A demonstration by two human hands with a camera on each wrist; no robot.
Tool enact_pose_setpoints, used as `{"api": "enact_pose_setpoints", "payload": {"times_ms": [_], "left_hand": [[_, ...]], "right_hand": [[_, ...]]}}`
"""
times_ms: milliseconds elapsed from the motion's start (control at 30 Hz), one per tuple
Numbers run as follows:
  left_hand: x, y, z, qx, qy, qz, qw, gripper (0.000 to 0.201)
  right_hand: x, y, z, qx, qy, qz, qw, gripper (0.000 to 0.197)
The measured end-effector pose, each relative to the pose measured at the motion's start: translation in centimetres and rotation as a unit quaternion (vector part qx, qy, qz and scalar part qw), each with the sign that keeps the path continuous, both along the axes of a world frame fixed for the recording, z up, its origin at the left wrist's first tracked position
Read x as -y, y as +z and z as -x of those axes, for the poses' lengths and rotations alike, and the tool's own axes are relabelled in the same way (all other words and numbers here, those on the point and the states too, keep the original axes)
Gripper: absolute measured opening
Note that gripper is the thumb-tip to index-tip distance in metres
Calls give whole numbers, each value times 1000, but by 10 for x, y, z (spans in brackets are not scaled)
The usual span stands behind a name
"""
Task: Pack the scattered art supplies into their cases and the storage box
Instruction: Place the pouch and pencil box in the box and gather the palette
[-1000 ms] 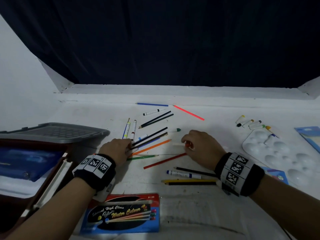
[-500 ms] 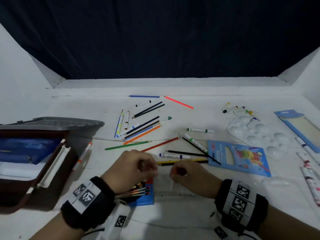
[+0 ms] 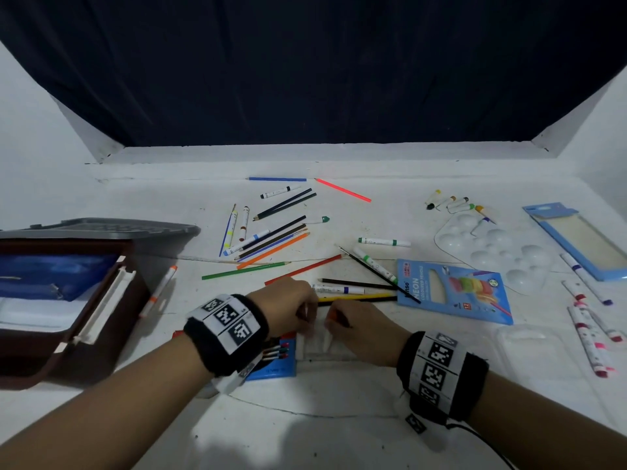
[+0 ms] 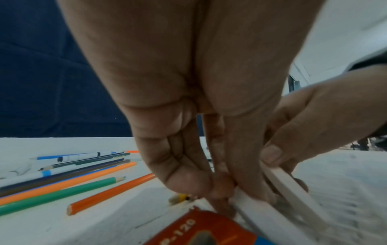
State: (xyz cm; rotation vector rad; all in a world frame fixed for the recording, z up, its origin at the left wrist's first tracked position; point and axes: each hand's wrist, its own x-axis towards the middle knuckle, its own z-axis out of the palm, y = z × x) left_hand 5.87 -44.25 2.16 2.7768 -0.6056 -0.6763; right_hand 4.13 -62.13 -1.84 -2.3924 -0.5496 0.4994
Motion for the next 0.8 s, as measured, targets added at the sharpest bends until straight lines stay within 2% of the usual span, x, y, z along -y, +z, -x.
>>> {"api": "enact_pose_setpoints", "payload": {"times_ms": [200,333,533,633,800], "left_hand": [[7,-18,15,99,-47,-40,993,19],[-3,-23,21,99,-46,-67,992,15],[-25,-25,36,127,-38,44,990,32],[-27,-26,42,163,-25,12,986,37],[-20,-21,40,140,-25,-11,990,40]], "right_hand": [[-2,1,-1,24,7,14,1000,20],[-3,1,-1,18,-2,18,1000,23],[-4,0,-4,16,-11,11,1000,18],[-5,1,-4,19,-16,3,1000,18],[-6,4,-6,20,-16,8,1000,15]]}}
